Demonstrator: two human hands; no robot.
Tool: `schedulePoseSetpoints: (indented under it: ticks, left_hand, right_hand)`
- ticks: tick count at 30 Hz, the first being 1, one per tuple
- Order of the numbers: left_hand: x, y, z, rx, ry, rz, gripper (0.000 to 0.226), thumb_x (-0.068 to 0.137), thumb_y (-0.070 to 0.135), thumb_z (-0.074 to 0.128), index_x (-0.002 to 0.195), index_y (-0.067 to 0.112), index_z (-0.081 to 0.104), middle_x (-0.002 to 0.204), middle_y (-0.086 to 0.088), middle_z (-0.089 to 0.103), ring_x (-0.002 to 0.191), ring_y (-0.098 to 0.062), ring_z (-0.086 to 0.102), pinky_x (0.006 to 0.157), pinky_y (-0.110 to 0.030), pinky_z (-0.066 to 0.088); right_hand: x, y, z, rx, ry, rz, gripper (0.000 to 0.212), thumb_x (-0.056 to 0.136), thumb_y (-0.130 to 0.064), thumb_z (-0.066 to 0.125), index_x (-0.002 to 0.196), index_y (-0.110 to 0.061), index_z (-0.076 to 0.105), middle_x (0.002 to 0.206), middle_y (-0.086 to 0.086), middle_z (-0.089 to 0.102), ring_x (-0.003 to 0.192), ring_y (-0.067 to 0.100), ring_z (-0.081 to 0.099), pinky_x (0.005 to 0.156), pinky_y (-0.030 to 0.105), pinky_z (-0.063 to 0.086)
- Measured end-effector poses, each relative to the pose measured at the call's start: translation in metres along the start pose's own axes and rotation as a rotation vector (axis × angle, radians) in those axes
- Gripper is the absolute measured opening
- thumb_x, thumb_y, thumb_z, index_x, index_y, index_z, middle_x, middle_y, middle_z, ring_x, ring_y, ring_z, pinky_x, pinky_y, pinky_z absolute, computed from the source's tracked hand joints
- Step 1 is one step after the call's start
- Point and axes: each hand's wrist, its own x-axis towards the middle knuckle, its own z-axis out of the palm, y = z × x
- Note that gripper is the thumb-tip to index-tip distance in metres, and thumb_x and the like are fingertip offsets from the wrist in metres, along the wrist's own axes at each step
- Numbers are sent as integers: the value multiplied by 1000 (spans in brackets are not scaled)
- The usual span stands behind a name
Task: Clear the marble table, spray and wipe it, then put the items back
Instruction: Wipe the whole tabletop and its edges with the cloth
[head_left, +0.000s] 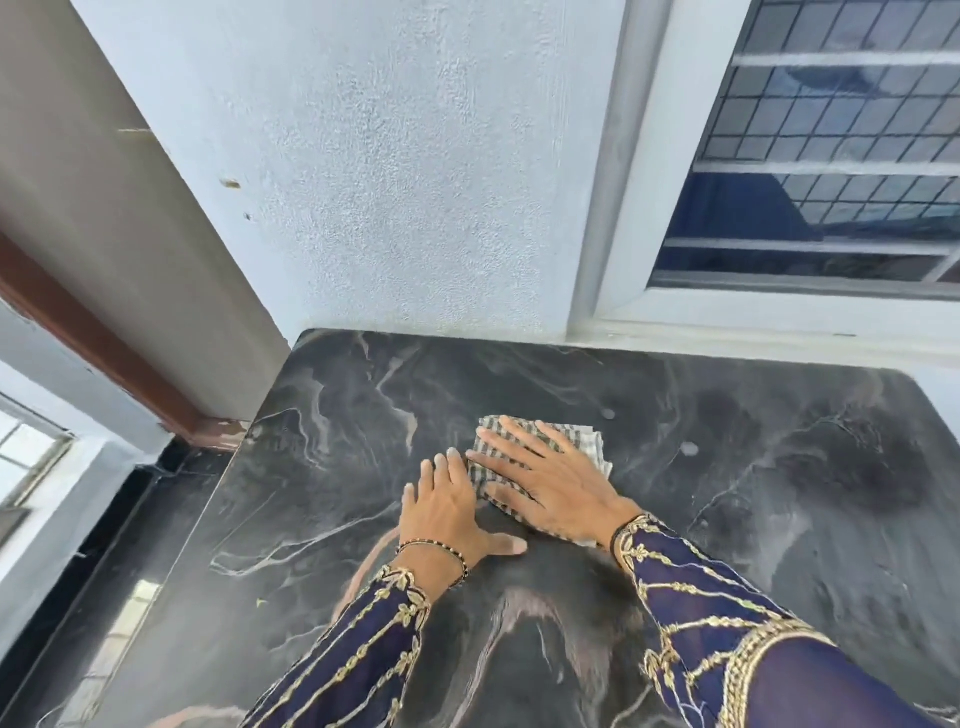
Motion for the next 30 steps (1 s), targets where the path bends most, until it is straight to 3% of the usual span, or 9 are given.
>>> schedulePoseSetpoints:
  ticks: [3,8,17,23,30]
  left_hand:
    - [39,18,-14,30,-71,-134,151,48,70,79,148,-1,-10,158,-20,1,147,-39,1,112,-62,25]
    - [67,35,-17,71,-223,-236,151,46,60,86,146,-6,-6,156,-27,-3,144,-48,-2,105,-71,27]
    - [68,40,-25,113,-333,-235,142,51,53,86,146,-6,-1,155,-31,-9,141,-55,-7,103,-72,29]
    - [73,40,-19,160,-327,-235,151,45,63,84,144,-10,-3,153,-34,-3,140,-56,-5,111,-65,22]
    - [66,46,-31,221,-343,-208,138,54,62,80,145,-9,4,155,-30,0,140,-56,-2,111,-62,26]
  right_hand:
    - [35,27,-2,-14,13,7,54,106,-59,16,158,-46,14,169,-17,5,157,10,-2,127,46,4]
    - [77,54,-9,-30,36,56,56,104,-60,12,158,-47,11,168,-17,4,156,9,0,127,43,4]
    - [104,65,-11,26,16,193,56,104,-60,13,158,-47,6,168,-19,0,156,9,-4,126,43,-3]
    - [64,97,-13,24,9,242,56,104,-61,10,158,-47,4,168,-19,-2,156,9,-6,127,45,-1]
    - [13,151,-19,-10,-3,327,57,102,-64,5,157,-49,-2,167,-20,-8,155,8,-11,127,44,-4]
